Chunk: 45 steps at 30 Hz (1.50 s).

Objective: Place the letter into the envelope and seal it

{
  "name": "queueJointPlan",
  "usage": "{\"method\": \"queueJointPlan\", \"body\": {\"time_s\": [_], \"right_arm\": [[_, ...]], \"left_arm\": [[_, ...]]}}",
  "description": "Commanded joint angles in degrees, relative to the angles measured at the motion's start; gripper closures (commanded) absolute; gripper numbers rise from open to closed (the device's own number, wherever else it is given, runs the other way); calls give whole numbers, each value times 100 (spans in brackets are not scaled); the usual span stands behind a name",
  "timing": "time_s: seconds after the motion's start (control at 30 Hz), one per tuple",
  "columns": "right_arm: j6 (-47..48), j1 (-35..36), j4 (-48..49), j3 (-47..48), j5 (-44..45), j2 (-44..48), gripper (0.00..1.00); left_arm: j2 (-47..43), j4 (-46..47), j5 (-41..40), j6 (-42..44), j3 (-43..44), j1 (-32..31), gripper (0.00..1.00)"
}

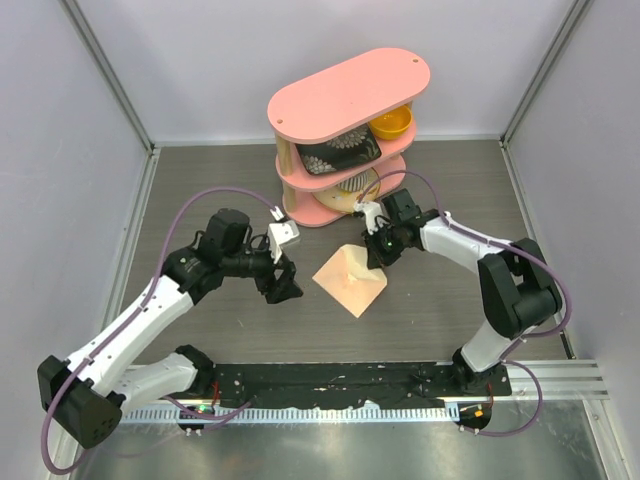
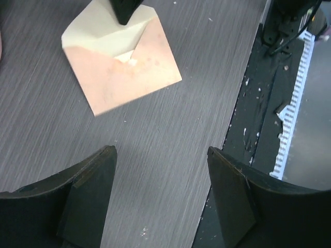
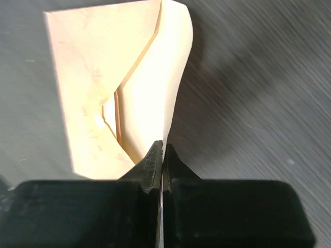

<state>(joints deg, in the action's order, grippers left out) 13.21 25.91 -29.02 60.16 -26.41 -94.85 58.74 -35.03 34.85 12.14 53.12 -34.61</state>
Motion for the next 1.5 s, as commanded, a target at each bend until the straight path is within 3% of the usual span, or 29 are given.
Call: {"method": "queueJointPlan", "body": {"time_s": [0.0, 0.13, 0.2, 0.33, 0.4, 0.47, 0.53, 0.7, 1.0, 1.47], "right_arm": [[-126, -34, 1186, -627, 1775, 606, 99], [32, -16, 1487, -1050, 2141, 792, 99], [6, -16, 1346, -1042, 2053, 801, 93], [-160, -16, 1048, -858, 1649, 880, 68], [-231, -16, 793, -735, 1587, 959, 59], [-284, -112, 487, -497, 1465, 1108, 43], [-276, -279, 266, -174, 1272, 1214, 33], [119, -1113, -841, 750, 805, 1276, 19], [-161, -2738, -1115, 1507, 1068, 908, 16], [279, -3004, -1036, 1982, 1577, -253, 36]], "left_arm": [[-161, 575, 40, -915, -232, 156, 25], [-117, 743, -101, -1021, -320, 191, 25], [-21, 787, -136, -1073, -294, 192, 25], [155, 743, -163, -1179, -215, 200, 24], [181, 743, -119, -1179, -153, 218, 23], [173, 708, -14, -1328, -101, 235, 20], [155, 708, -13, -1337, -57, 235, 18], [199, 655, -4, -1241, 207, 244, 17], [331, 874, -136, -1275, 462, 253, 17], [331, 1059, -145, -1451, 374, 253, 19]]}}
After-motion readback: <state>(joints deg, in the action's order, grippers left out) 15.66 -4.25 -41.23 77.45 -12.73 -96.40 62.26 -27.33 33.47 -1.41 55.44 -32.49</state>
